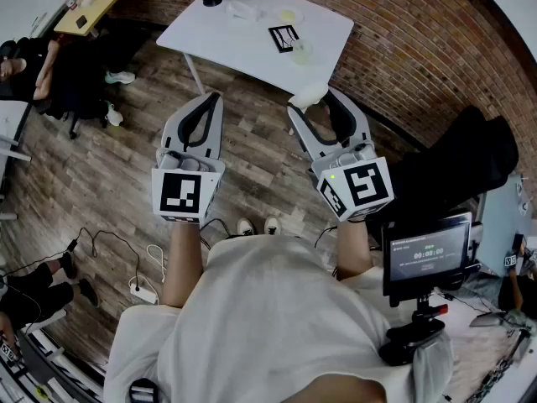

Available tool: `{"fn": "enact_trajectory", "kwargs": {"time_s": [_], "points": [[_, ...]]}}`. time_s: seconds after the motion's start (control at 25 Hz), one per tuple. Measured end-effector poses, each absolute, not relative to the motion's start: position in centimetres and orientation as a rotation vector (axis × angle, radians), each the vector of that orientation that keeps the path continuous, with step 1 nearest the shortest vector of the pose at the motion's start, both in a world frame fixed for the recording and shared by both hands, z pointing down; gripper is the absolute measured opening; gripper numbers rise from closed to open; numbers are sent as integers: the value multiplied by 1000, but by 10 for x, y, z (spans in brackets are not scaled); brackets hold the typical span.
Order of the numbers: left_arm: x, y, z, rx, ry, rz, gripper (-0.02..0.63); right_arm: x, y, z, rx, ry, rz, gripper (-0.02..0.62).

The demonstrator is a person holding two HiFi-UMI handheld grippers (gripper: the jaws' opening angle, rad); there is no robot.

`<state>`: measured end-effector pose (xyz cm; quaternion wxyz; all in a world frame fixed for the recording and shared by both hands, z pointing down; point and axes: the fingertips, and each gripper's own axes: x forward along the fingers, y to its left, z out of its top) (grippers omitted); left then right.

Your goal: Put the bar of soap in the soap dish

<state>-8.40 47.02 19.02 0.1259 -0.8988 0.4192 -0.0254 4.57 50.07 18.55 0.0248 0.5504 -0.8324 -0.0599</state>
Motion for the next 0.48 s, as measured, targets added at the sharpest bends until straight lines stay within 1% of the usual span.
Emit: {"fn": "enact_trajectory", "kwargs": {"time_s": [0.48], "points": [[-73,475,184,-2642,1165,-76,6,41,500,176,1662,-2634,-170,255]]}}
